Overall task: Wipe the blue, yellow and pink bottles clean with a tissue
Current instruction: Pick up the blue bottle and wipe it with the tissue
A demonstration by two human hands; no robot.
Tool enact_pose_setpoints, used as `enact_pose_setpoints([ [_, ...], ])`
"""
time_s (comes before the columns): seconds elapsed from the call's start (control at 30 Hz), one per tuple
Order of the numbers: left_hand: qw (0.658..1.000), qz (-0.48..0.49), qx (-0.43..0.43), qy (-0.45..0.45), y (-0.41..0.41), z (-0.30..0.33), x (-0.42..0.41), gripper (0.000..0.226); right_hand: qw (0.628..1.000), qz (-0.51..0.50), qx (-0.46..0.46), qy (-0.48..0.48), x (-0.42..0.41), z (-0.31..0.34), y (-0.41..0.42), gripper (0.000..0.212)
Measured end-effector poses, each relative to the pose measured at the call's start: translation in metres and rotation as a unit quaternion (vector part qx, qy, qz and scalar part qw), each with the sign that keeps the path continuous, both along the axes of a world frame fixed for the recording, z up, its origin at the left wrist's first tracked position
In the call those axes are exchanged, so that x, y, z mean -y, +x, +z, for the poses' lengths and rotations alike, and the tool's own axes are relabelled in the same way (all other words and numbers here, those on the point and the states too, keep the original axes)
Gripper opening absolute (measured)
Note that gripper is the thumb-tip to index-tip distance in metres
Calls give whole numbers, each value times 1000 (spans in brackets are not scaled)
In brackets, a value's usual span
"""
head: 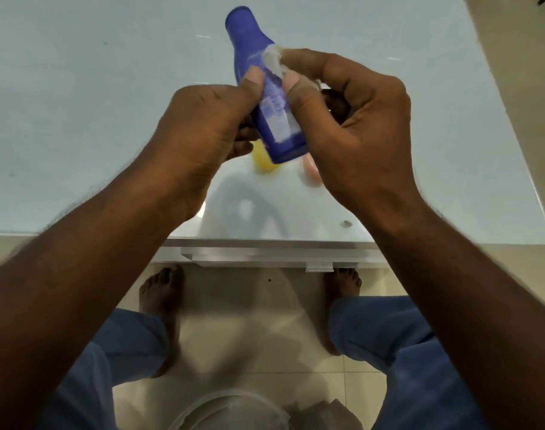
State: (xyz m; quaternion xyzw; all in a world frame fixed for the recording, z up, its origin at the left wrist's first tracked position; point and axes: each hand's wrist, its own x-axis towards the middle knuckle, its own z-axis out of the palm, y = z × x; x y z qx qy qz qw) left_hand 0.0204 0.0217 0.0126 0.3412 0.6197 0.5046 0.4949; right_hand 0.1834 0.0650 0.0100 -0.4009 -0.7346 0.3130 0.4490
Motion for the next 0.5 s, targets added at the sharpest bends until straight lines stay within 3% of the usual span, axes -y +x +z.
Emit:
enact_pose_setpoints([
  [0.2, 997, 47, 55, -12, 0, 2, 1, 26, 1000, 8, -5, -6, -3, 5, 2, 24],
  [0.4, 1000, -5, -6, 2, 1, 0, 1, 30, 1000, 5, -1, -12, -1, 1, 0, 30],
  [0.5, 996, 48, 73, -1, 0, 6, 0, 24, 1000, 16, -1, -8, -1, 3, -1, 23],
])
